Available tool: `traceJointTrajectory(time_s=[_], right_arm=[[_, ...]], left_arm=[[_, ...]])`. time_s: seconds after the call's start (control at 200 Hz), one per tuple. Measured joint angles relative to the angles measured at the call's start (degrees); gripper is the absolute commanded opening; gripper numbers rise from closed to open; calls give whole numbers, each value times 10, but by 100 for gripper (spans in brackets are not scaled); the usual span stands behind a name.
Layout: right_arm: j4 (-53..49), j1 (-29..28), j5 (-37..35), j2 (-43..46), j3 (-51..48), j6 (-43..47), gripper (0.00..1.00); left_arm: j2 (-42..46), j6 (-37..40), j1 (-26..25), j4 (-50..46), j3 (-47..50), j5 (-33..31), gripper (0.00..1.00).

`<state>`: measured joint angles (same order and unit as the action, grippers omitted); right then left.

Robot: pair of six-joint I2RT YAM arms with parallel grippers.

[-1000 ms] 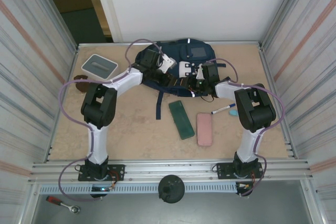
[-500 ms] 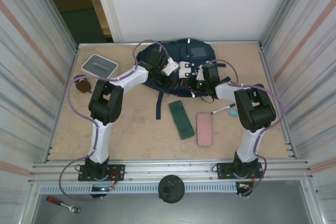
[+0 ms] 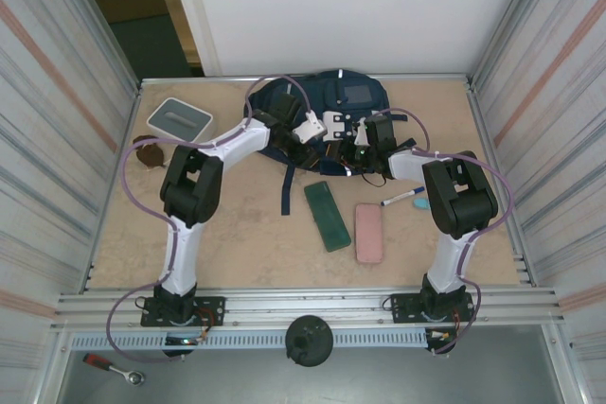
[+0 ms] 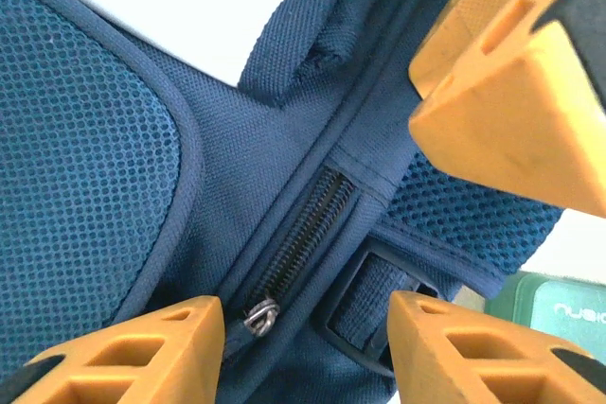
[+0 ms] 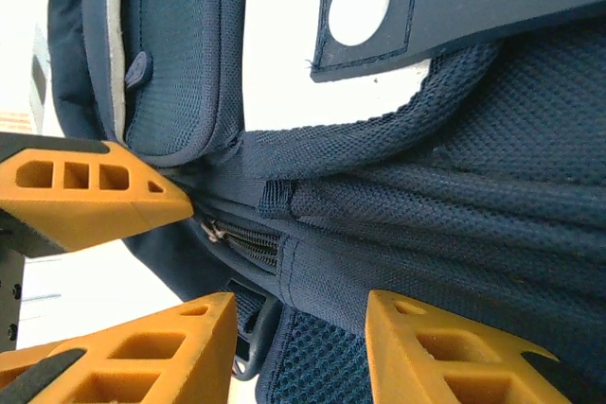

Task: Pack books, pencil case, and school supplies into a backpack

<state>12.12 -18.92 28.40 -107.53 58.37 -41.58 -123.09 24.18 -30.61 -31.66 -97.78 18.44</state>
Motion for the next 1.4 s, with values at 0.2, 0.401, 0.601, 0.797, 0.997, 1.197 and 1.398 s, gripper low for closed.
traceJointTrajectory(time_s=[0.2,0.401,0.601,0.797,0.997,1.197,1.398], right_arm=[[1,2,2,3,-3,0,40],[1,3,4,3,-3,0,40],[1,3,4,3,-3,0,40],[1,3,4,3,-3,0,40],[0,4,6,3,-3,0,40],[0,6,12,3,-3,0,40],[-1,6,13,3,-3,0,40]], left_arm=[[5,0,5,-25,0,-2,47],[5,0,10,-31,0,-19,49],[10,-4,11,-28,2,-3,49],[64,-17,24,-6,33,33,48],[70,-17,37,4,30,40,48],[44,-16,32,0,16,29,49],[8,-14,24,-2,-4,7,49]])
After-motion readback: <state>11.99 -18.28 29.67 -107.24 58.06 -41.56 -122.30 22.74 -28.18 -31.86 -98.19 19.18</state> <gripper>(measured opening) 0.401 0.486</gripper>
